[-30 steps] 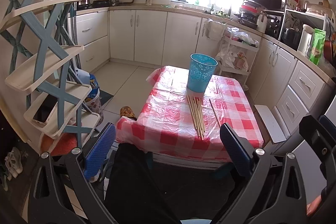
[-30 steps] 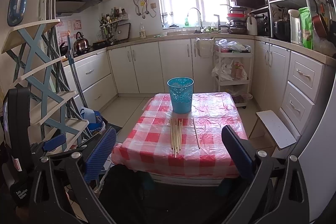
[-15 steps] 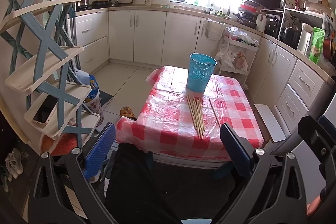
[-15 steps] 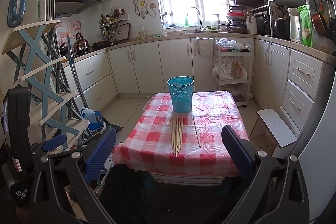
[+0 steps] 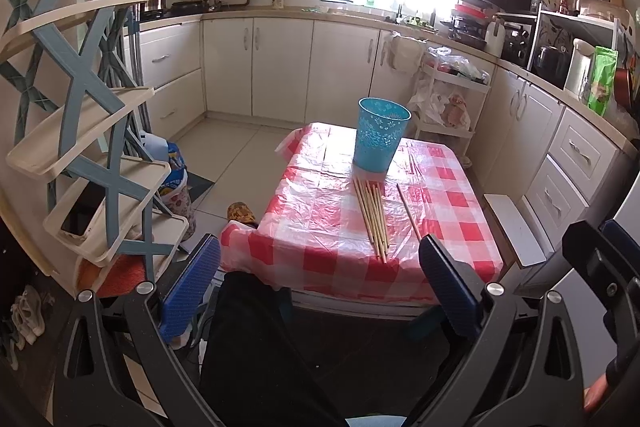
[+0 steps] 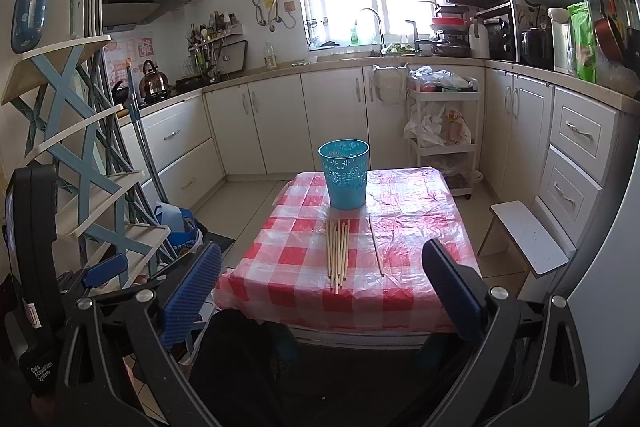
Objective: Organize utensils
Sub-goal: 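Move both tools toward the wooden sticks on the checked table, then close the left tool on a wooden stick while the right tool grasps another stick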
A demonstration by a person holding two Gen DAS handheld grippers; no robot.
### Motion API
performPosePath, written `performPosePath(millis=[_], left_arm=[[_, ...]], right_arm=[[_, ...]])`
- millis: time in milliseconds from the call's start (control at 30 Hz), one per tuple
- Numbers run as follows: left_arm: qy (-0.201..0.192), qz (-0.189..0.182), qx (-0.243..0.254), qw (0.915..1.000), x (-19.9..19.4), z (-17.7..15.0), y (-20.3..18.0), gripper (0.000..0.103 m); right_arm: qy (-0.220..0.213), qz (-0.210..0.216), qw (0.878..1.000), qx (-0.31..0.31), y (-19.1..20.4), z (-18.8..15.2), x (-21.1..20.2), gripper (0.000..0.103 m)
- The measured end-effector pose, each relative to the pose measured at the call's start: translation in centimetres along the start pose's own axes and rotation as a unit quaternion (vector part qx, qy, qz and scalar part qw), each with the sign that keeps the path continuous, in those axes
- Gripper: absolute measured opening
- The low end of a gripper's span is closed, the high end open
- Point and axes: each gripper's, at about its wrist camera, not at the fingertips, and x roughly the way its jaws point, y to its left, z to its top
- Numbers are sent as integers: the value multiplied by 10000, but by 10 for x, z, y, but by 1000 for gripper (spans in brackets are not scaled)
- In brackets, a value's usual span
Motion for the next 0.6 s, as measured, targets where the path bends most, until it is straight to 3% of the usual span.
performPosePath(millis=[100,167,367,600], left_arm=[[59,-24,75,10000,10,11,-1,95],[77,-28,193,9998,20,12,-7,95],[354,-89,414,9985,55,-42,-34,95],[754,-197,417,9961,139,-37,-57,94]], right_arm=[[487,-112,9987,-89,-1,4,10,96],[520,-139,9985,-114,-4,4,16,96],[450,-186,9988,-59,-23,0,58,96],[681,-404,9967,-177,-66,-1,148,96]])
